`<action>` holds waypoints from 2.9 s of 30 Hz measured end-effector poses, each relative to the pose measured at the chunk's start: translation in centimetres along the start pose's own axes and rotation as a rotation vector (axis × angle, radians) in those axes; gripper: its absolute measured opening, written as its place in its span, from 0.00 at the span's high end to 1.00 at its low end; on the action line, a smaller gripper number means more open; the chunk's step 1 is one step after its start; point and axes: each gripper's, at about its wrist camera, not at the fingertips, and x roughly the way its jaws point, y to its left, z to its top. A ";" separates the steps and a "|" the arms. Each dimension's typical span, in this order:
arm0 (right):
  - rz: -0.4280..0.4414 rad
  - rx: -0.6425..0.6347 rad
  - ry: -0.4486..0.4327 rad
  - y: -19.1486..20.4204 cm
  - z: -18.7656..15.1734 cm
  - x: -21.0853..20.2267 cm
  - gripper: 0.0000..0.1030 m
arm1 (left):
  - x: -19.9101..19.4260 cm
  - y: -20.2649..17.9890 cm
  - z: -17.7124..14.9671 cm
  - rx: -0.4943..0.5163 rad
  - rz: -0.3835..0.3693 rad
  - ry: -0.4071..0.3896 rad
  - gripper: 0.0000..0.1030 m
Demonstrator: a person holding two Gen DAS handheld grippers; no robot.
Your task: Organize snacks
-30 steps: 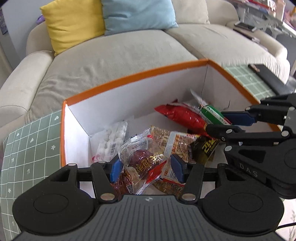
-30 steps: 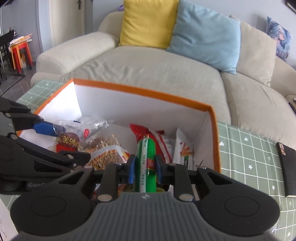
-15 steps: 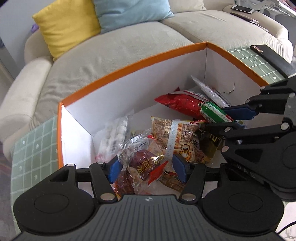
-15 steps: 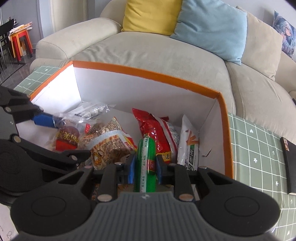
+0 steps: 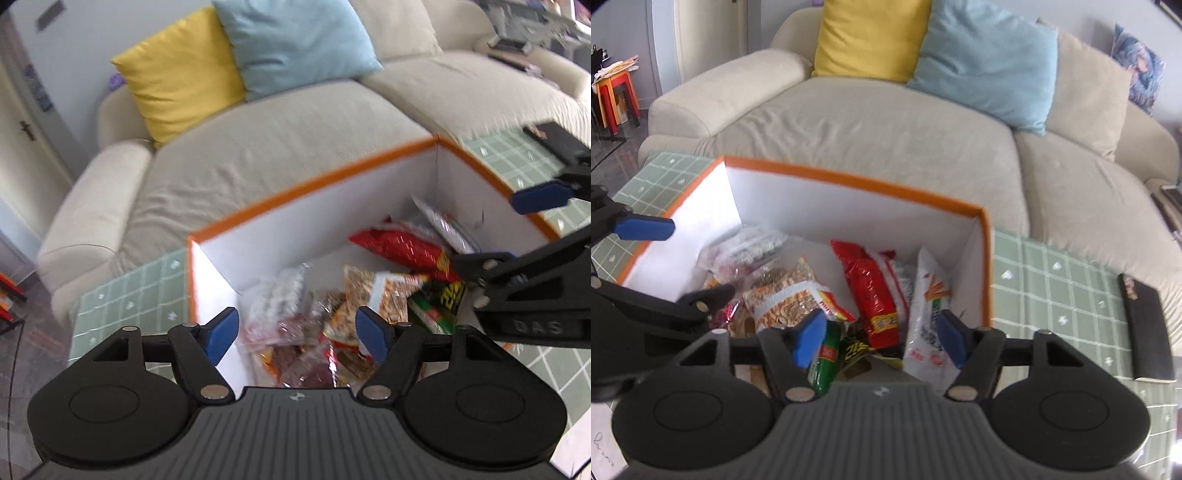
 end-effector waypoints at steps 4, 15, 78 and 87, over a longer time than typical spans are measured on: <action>-0.019 0.010 -0.066 -0.2 0.4 -3.6 0.25 | -2.9 0.7 0.2 -0.058 0.054 -0.103 0.18; -0.124 0.061 -0.382 0.2 -3.5 -13.9 0.08 | -11.9 1.5 -2.2 -0.108 0.140 -0.400 0.15; -0.065 0.179 -0.229 5.1 -15.7 -15.3 0.04 | -11.8 0.4 -12.8 -0.242 -0.004 -0.085 0.12; -0.066 0.179 -0.231 5.0 -15.7 -15.3 0.04 | -12.0 0.7 -12.8 -0.255 -0.002 -0.097 0.12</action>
